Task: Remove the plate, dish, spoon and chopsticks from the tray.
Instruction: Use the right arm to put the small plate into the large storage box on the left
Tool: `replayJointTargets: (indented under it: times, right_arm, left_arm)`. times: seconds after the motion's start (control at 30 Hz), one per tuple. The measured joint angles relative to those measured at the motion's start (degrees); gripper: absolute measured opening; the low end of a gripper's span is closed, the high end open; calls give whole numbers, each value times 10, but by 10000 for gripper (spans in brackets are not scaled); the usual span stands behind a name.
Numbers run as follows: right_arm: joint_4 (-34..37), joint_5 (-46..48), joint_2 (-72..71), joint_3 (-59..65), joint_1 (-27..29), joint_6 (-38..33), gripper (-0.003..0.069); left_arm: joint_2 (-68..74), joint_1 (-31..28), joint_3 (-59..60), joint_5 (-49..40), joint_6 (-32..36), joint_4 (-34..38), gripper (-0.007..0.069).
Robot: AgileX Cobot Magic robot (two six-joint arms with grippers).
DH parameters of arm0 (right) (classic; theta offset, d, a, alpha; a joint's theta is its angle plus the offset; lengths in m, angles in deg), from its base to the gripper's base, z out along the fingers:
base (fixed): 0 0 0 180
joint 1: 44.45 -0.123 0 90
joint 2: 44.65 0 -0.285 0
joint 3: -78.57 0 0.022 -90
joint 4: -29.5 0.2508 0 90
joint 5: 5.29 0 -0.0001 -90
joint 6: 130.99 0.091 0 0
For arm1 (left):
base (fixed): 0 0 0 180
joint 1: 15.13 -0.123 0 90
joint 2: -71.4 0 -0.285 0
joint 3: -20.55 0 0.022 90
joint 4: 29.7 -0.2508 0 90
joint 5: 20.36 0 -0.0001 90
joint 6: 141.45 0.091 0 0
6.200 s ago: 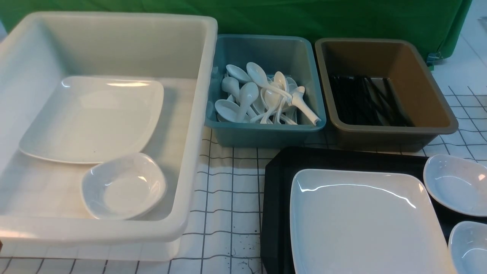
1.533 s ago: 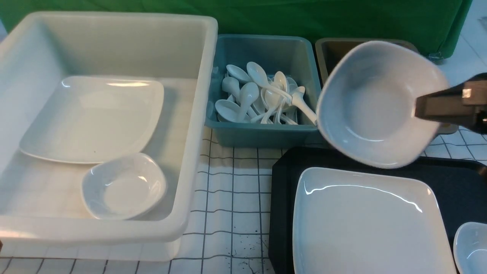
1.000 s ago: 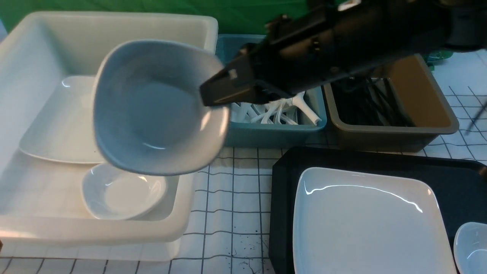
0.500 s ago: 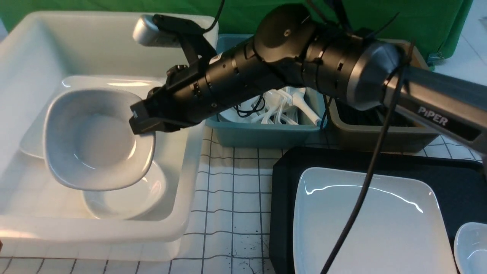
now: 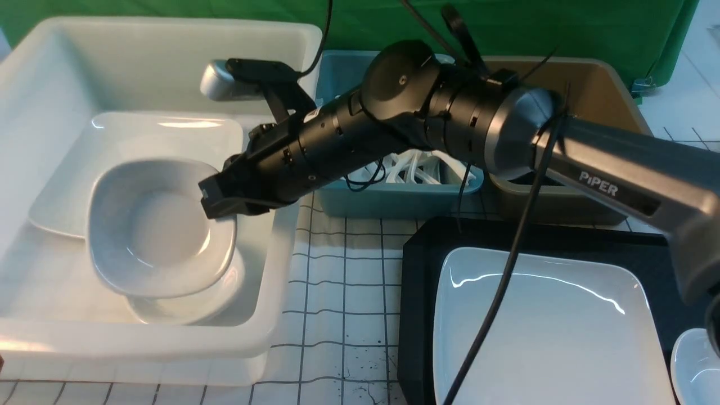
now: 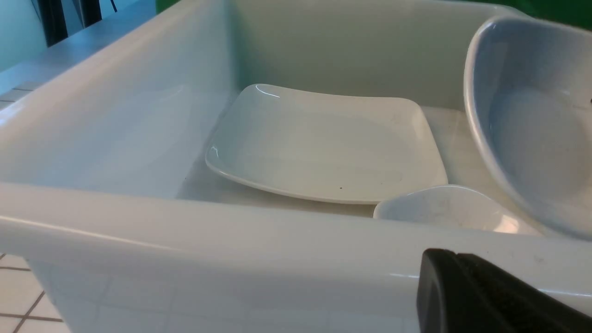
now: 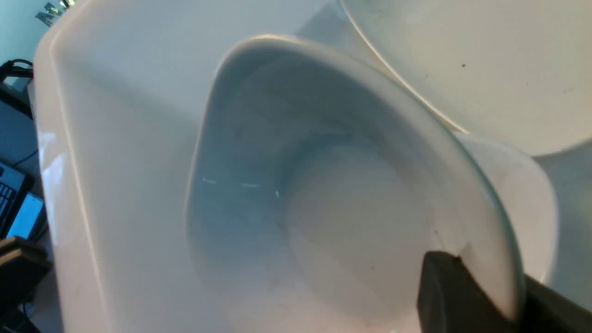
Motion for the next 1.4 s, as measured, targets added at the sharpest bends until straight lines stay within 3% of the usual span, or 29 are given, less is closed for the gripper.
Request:
replayJointTargets:
  times: [1.0,1.27,1.4]
  right_arm:
    - [9,-22,24,-14,-5,-11,76]
    - [-22,124,28,-109,-5,28,76]
    - [-73,171,22,-169,-5,66,76]
  left_arm:
    - [0,0,0,0,0,0,5]
    - [0,0,0,0,0,0,5]
    - [0,0,0,0,0,0,5]
